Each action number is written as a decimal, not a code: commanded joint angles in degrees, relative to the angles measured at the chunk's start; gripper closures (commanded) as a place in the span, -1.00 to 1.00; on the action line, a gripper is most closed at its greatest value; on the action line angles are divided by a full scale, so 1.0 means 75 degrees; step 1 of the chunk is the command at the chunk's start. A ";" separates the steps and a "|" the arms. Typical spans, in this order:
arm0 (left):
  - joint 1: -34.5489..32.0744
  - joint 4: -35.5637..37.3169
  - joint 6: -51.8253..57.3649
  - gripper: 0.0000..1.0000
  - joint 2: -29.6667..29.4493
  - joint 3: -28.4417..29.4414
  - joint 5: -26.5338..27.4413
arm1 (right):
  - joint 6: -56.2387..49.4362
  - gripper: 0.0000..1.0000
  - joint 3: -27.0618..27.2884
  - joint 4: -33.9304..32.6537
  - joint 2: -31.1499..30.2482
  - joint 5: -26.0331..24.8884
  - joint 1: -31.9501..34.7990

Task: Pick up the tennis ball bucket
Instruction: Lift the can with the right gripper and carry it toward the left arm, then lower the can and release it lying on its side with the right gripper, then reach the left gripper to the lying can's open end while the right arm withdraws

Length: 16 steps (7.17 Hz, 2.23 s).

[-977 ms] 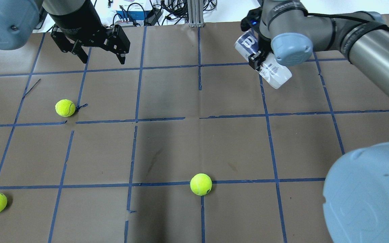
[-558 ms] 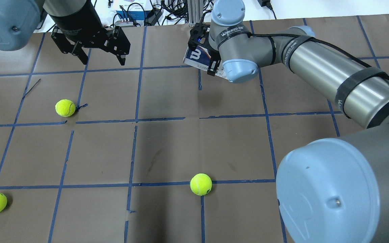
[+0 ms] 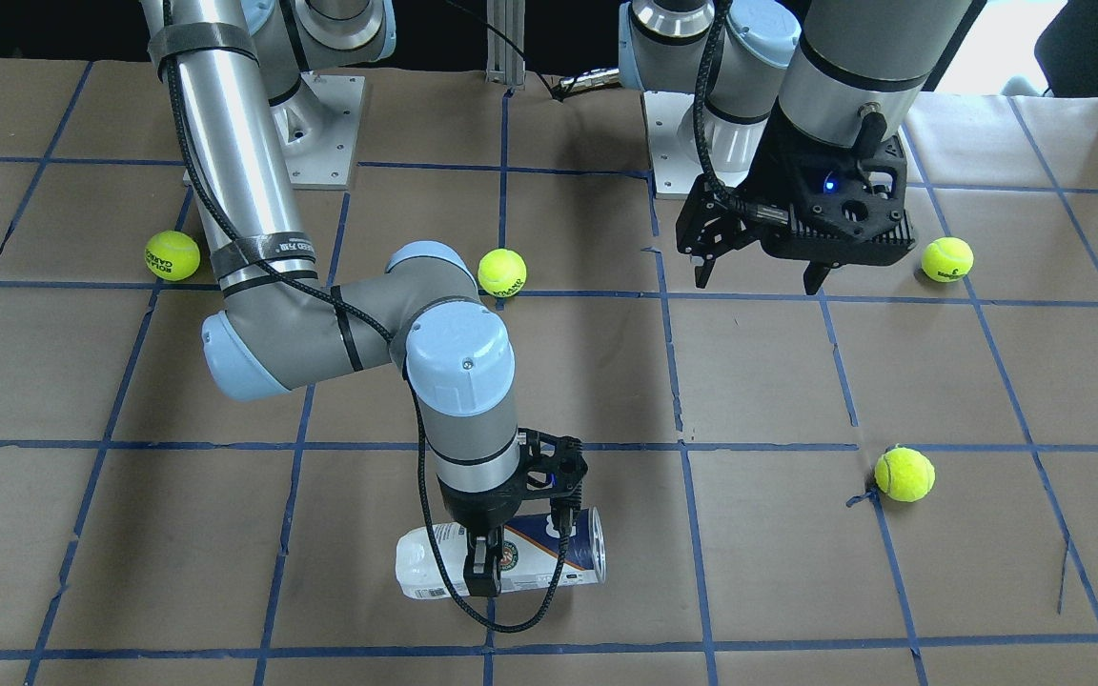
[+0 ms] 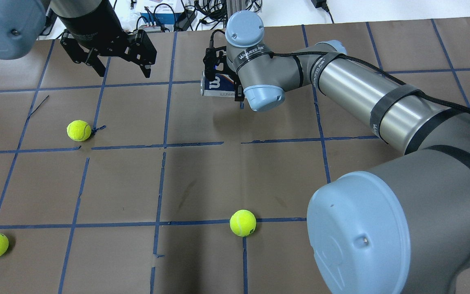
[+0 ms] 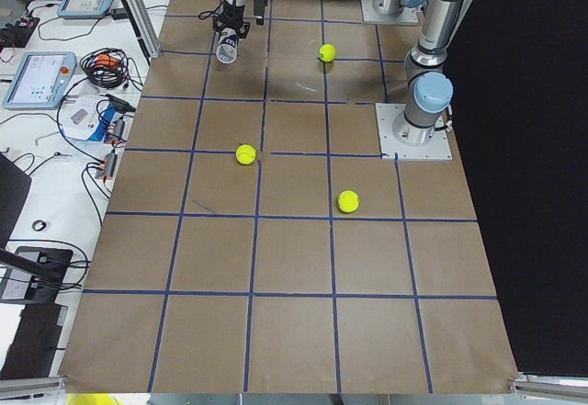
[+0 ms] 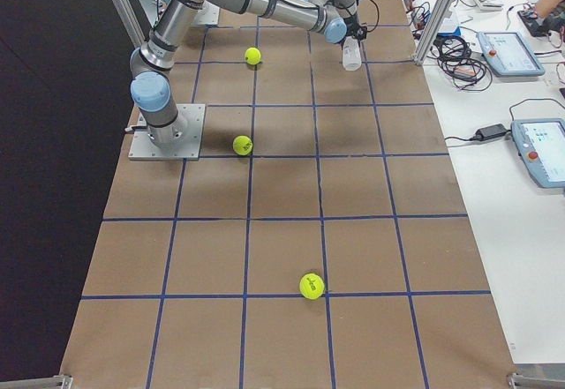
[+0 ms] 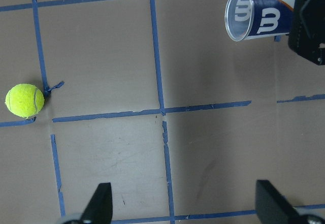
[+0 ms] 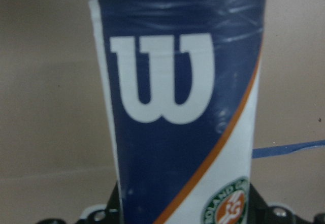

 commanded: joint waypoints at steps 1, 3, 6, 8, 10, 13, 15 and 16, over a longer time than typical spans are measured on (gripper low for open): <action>0.0007 0.0019 0.0000 -1.00 -0.0003 -0.0008 0.0002 | -0.0119 -1.00 0.0152 0.0026 0.0002 -0.0104 0.0009; 0.0007 -0.0016 0.0000 -1.00 0.0009 0.0039 0.0002 | -0.0119 -1.00 0.0328 0.0038 -0.0034 -0.0152 -0.0002; 0.0440 -0.0179 0.0011 -1.00 0.0195 -0.0031 -0.0045 | -0.0049 -1.00 -0.0139 0.0038 -0.0488 -0.0164 -0.0143; 0.0546 -0.0180 0.0035 -1.00 0.0197 0.0062 -0.0091 | 0.0964 -1.00 -0.0153 0.0108 -0.1097 -0.0117 -0.0737; 0.0558 -0.0180 0.0094 -1.00 0.0197 0.0027 -0.0080 | 0.2821 -1.00 -0.0164 0.1297 -0.1868 -0.0058 -0.1021; 0.0581 0.0401 0.0117 -1.00 -0.0737 0.0121 -0.0558 | 0.5747 -1.00 -0.0141 0.3274 -0.2726 -0.0071 -0.1744; 0.0686 0.1573 0.0000 -1.00 -0.1848 0.0202 -0.0935 | 0.6918 -1.00 -0.0094 0.5173 -0.3395 -0.0128 -0.2530; 0.0687 0.1717 0.0104 -1.00 -0.2434 0.0354 -0.1434 | 0.7643 -1.00 0.0022 0.5484 -0.3490 -0.0163 -0.2638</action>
